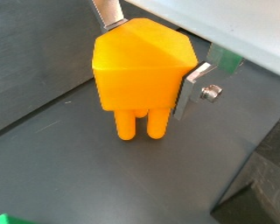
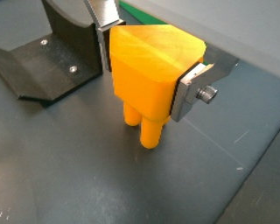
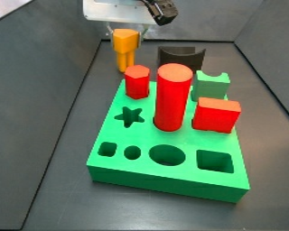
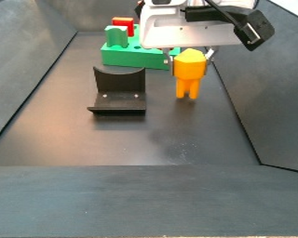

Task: Pick up the 3 prong object. Move up. Move to above the board. Insert the 3 prong object.
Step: Pick up the 3 prong object, then move up.

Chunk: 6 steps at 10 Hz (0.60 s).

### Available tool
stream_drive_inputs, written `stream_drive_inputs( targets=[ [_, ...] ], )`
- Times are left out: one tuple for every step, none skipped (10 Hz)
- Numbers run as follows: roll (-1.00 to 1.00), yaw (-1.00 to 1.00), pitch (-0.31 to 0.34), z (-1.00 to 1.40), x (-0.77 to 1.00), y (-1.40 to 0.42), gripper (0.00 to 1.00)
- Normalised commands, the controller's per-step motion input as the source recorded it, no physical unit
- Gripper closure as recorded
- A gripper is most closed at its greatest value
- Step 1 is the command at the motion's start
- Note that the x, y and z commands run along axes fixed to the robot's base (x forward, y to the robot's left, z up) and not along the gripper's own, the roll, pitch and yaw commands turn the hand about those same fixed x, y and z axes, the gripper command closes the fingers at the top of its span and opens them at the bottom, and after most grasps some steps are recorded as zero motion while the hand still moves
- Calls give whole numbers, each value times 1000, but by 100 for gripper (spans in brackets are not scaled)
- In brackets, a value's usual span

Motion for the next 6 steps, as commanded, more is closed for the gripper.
stream_drive_inputs(
  targets=[
    [0, 0, 0, 0, 0, 0, 100],
    [0, 0, 0, 0, 0, 0, 100],
    [0, 0, 0, 0, 0, 0, 100],
    [0, 0, 0, 0, 0, 0, 100],
    [0, 0, 0, 833, 0, 0, 100],
    [19, -42, 14, 886, -36, 45, 100]
  ],
)
